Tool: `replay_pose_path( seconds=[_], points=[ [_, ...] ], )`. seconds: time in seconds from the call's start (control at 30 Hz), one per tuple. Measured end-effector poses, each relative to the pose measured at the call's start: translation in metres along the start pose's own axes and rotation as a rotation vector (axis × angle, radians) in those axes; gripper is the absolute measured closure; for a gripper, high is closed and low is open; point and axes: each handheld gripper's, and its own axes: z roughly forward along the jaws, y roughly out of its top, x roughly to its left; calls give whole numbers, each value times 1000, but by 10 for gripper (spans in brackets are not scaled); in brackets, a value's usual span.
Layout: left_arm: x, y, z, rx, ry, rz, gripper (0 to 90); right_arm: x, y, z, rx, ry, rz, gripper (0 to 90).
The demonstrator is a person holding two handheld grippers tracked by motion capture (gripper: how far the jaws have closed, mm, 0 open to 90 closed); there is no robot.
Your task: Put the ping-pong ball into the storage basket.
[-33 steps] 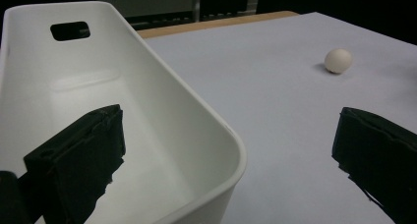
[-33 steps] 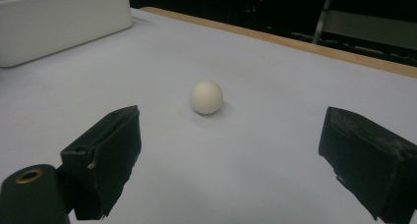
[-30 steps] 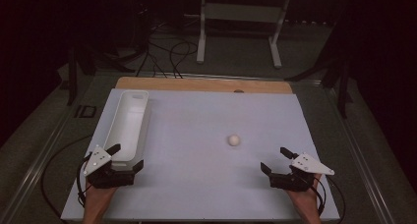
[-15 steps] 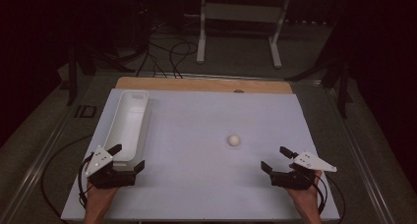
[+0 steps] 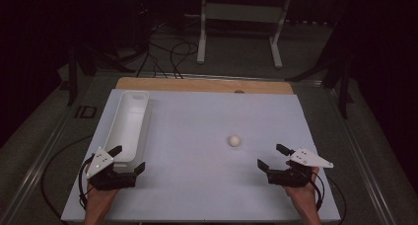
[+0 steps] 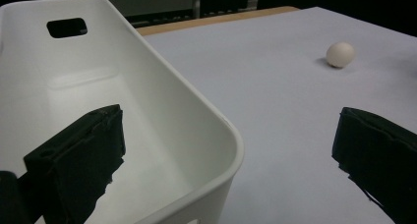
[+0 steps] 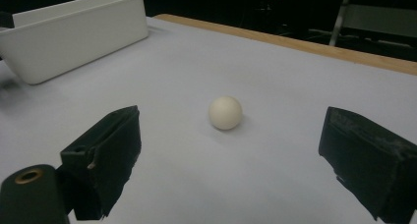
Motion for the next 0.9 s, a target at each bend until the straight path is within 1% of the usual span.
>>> replay_pose_path(
  seconds=[0.17, 0.37, 0.6, 0.9],
  points=[
    [0, 0, 0, 1, 3, -1, 1, 1, 5, 3, 5, 8, -2, 87],
    [1, -1, 0, 1, 2, -1, 1, 3, 10, 8, 26, 16, -9, 87],
    [1, -1, 0, 0, 2, -6, 1, 4, 18, 14, 35, 14, -26, 87],
    [1, -2, 1, 5, 1, -5, 1, 5, 25, 23, 46, 17, -30, 87]
  ],
)
